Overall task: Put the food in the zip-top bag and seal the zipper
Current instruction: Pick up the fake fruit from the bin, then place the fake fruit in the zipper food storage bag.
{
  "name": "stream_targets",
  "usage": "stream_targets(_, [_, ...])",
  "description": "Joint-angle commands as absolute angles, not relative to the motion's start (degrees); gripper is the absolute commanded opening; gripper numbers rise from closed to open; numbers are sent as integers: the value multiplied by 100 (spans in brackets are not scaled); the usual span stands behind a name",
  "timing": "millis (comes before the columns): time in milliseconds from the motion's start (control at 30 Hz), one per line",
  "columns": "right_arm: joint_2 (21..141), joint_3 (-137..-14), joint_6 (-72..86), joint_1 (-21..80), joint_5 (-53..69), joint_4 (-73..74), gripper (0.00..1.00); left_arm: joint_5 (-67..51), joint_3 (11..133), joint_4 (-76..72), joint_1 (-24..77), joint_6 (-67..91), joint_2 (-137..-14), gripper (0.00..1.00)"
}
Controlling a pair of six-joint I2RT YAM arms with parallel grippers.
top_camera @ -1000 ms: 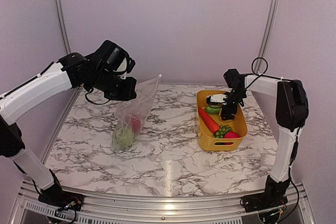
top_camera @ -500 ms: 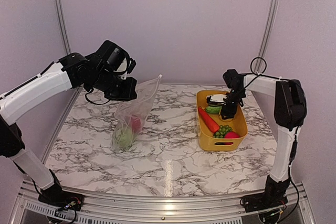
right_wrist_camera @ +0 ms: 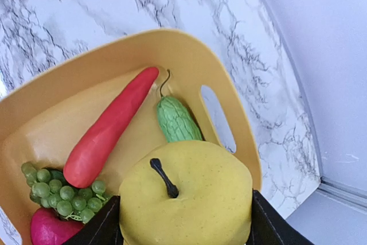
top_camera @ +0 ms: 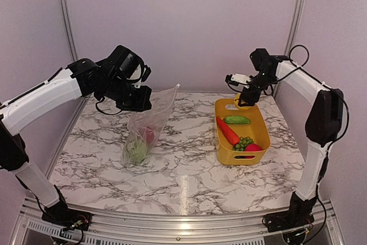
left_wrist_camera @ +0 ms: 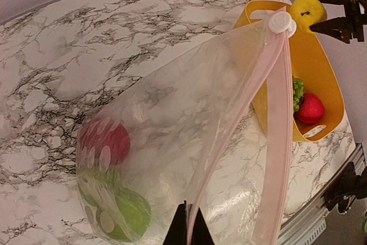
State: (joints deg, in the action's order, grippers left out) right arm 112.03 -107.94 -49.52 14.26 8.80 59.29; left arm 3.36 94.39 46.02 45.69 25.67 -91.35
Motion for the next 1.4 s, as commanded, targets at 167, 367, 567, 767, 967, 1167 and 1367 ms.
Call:
stream_targets(167, [10664,-12096,-4369,2498,2427,6258,55,337,9616,4498,4553,2557,-9308,0])
stream_targets(367, [10447,-12507,-3490,3126,3588,5433,54,459,9641,4467,4552,2668,-9323,0])
stream_targets(567, [10408,-12455,-2499,3516,4181,4452,55,484,9615,4346,4553,2804,-9308,0])
stream_targets(767, [10645,-12518,-1880,3800,4440,4029,54,545,9444,4141,4553,2978,-9144,0])
stream_targets(967, [10880,-12584,-1670,3967,4562,3885,54,629,9245,3877,4552,3176,-8886,0])
stream_targets(1167, [11129,-12610,-1661,3997,4573,3863,53,647,9054,3717,4552,3303,-8711,0])
stream_targets(1367, [11370,-12668,-1696,4113,4588,3845,53,650,8826,3528,4551,3379,-8534,0])
